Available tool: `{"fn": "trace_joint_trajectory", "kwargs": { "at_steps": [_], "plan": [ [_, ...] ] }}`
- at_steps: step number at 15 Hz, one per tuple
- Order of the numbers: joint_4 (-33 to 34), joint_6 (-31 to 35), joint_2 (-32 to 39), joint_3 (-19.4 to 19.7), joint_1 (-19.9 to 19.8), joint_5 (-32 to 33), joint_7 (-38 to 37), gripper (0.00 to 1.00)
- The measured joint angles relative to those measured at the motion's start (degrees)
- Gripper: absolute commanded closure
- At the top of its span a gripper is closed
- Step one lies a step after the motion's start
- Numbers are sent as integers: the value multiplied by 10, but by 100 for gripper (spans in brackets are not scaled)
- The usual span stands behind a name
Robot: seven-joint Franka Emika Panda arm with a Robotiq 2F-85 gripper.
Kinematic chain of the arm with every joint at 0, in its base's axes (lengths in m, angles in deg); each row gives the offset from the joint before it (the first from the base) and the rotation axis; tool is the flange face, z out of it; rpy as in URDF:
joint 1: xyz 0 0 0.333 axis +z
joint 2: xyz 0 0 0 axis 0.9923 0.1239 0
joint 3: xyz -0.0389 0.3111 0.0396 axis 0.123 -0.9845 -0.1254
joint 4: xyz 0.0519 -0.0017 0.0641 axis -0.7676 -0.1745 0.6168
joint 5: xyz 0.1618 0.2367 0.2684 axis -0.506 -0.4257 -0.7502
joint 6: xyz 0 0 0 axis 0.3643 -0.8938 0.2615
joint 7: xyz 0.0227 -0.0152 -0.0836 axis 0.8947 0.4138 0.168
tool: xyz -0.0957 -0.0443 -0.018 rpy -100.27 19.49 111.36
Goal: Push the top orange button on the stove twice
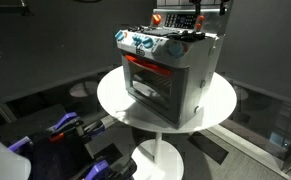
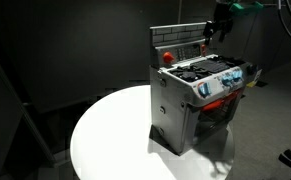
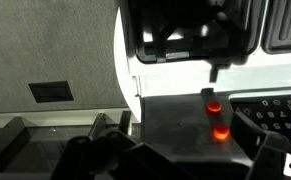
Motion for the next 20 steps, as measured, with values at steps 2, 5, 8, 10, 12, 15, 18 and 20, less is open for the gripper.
{"fn": "trace_joint_trajectory", "kwargs": {
  "at_steps": [2, 5, 8, 10, 12, 15, 18, 20],
  "plan": [
    [10, 0, 10, 0, 0, 0, -1, 0],
    [26, -4, 23, 0, 1, 0, -2, 0],
    [41, -14, 33, 0, 2, 0, -2, 0],
    [51, -25, 39, 0, 2, 0, -2, 0],
    [62, -36, 44, 0, 2, 0, -2, 0],
    [68, -45, 47, 0, 2, 0, -2, 0],
    [67, -46, 46, 0, 2, 0, -2, 0],
    [65, -46, 44, 0, 2, 3, -2, 0]
  ]
}}
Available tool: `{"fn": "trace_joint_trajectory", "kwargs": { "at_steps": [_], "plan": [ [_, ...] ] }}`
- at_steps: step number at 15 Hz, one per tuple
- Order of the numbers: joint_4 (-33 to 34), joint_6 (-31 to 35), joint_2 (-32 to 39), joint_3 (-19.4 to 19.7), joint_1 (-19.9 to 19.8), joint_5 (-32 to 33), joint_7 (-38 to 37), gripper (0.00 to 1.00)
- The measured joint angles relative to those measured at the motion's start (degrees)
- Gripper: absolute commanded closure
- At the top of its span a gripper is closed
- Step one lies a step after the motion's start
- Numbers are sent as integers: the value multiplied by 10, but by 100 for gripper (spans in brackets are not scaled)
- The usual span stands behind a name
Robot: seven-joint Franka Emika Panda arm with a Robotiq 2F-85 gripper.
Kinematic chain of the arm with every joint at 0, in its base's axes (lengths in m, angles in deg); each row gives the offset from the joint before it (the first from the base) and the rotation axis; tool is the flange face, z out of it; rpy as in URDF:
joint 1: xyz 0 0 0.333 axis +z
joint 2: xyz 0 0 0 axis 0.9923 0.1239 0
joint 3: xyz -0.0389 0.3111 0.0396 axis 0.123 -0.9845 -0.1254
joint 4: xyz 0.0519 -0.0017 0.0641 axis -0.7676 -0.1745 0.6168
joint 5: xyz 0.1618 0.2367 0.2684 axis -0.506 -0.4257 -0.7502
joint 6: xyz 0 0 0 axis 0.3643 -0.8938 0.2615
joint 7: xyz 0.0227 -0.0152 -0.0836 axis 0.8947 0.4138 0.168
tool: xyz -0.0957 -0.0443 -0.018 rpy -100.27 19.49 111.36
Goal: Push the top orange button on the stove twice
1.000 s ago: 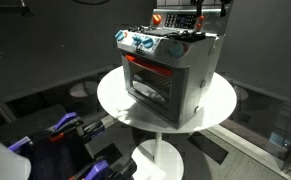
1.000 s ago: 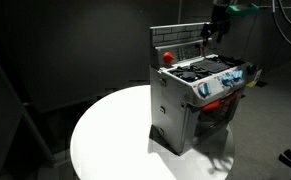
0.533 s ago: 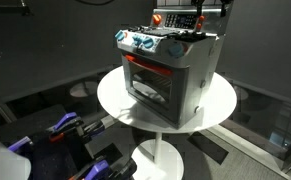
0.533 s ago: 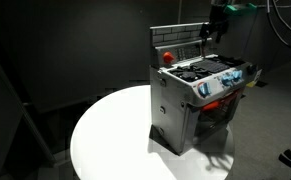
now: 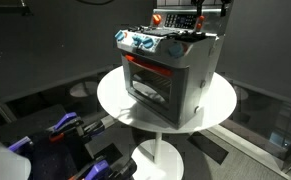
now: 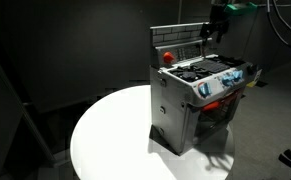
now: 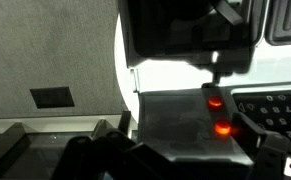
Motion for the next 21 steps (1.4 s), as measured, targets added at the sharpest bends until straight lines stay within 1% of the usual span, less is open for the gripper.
{"fn": "trace_joint_trajectory", "kwargs": {
  "at_steps": [8, 21],
  "plan": [
    [-24, -21, -24, 4, 0, 16, 0, 0],
    [-26, -23, -23, 7, 0, 25, 0, 0]
  ]
}}
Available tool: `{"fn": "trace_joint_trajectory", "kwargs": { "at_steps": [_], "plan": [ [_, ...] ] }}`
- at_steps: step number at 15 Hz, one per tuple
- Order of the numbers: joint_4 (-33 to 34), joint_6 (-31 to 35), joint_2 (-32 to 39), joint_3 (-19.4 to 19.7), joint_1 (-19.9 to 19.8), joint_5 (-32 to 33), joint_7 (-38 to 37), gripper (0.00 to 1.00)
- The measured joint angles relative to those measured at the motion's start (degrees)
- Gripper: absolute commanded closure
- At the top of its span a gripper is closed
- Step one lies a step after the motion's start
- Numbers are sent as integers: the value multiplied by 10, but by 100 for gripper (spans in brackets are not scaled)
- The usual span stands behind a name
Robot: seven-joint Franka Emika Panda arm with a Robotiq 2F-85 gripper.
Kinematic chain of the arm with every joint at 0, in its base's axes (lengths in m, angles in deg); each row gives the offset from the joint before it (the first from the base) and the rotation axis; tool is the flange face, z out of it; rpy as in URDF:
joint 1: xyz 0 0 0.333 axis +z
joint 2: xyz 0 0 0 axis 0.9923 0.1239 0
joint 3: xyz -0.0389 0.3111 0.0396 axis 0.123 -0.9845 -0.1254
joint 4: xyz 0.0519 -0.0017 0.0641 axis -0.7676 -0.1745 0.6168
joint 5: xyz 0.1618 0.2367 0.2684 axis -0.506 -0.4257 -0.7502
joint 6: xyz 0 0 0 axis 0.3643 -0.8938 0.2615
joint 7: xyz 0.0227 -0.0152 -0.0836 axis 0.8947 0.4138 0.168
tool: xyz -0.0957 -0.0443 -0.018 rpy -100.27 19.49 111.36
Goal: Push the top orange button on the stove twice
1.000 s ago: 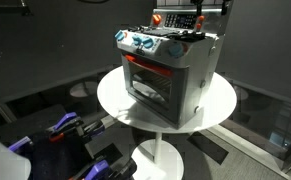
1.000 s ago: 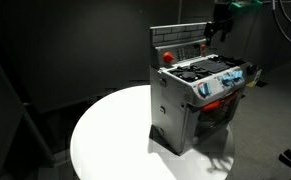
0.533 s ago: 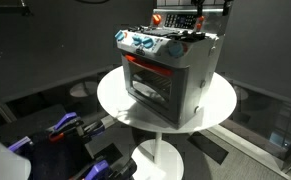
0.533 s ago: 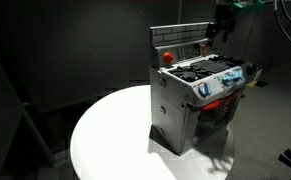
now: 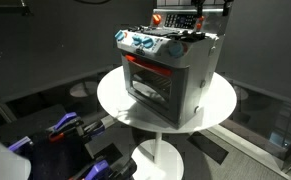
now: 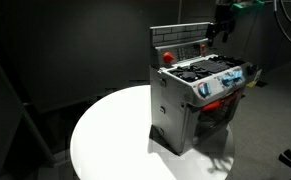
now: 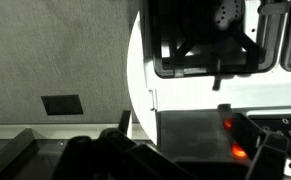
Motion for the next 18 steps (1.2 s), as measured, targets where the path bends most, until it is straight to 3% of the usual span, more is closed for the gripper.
{"fn": "trace_joint_trajectory", "kwargs": {
  "at_steps": [18],
  "plan": [
    [10, 27, 15, -1, 2, 0, 0, 0]
  ]
}}
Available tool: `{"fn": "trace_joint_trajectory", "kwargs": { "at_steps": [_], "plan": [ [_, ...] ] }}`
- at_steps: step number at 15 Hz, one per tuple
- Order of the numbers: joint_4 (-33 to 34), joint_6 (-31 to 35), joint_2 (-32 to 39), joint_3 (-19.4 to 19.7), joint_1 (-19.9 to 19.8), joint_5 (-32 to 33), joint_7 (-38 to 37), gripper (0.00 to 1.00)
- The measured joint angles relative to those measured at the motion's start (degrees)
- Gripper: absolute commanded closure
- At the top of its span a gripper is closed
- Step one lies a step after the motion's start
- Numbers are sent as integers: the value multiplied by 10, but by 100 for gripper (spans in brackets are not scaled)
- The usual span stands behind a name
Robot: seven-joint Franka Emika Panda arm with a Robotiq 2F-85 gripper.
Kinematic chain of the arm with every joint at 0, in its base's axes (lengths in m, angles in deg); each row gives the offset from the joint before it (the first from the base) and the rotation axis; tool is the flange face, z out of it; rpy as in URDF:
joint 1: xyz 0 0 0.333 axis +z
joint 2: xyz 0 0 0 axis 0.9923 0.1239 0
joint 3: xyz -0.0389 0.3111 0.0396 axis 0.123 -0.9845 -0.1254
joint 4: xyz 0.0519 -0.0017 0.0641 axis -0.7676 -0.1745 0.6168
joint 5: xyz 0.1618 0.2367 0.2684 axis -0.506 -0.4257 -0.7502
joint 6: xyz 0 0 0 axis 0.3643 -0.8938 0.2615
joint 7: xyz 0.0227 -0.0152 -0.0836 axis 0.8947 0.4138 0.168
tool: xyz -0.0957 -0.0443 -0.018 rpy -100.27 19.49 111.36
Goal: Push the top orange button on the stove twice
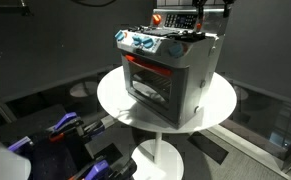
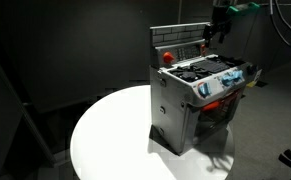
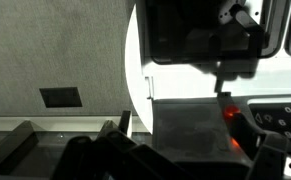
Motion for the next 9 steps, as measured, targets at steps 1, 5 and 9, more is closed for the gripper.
{"fn": "trace_joint_trajectory", "kwargs": {
  "at_steps": [1, 5, 9],
  "plan": [
    [1, 2, 1, 0, 1, 0, 0, 0],
    [9, 4, 8, 0, 1, 0, 0, 0],
    [12, 4, 10, 0, 1, 0, 0, 0]
  ]
}}
